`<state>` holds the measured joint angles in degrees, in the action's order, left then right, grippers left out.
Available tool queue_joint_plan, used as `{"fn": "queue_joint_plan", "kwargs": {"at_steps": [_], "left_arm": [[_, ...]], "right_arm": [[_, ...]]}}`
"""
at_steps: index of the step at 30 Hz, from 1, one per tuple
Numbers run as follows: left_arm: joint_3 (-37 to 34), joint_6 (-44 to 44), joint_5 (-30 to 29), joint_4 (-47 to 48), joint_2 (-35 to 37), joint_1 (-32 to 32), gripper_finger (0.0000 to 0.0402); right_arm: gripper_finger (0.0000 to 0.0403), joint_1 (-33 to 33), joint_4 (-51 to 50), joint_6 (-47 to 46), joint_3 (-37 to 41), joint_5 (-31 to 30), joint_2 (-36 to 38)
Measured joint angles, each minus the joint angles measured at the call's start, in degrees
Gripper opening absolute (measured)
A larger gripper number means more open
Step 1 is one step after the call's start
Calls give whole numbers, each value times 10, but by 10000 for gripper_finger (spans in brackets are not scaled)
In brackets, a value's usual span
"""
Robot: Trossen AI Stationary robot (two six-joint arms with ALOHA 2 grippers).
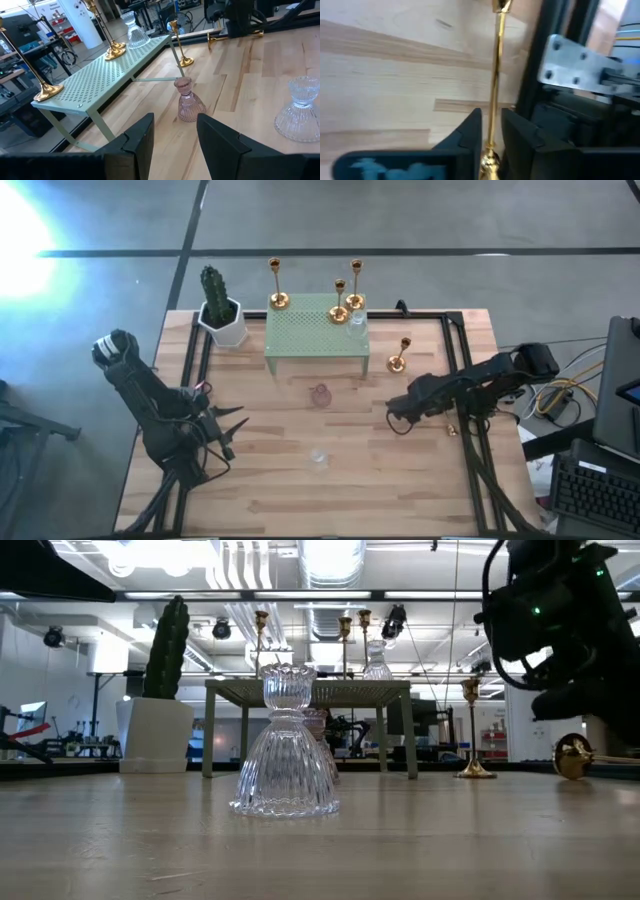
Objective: Pick & Place candle stick holders
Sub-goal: Put the gold candle holder on the shelf
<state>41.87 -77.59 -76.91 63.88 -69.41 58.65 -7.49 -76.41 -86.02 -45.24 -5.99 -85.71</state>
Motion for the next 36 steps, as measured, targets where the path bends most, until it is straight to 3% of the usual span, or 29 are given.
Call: {"fn": "queue_joint_plan", "kwargs": {"at_steps": [5,13,19,30,33,36], "left_arm": [[0,7,-1,0,0,0,154],[0,7,-2,0,0,0,154],[0,10,-2,-4,0,0,154],[0,10,0,-7,0,0,154],[0,10,1,-7,0,0,154],[0,10,2,-8,0,0,154]], "right_arm": [[135,9,65,0,30,11,0],[232,29,69,10,45,20,0],[261,38,72,25,45,35,-1],[180,40,147,48,71,85,-72],[129,38,144,51,64,91,-88],[51,37,123,54,45,90,-87]]}}
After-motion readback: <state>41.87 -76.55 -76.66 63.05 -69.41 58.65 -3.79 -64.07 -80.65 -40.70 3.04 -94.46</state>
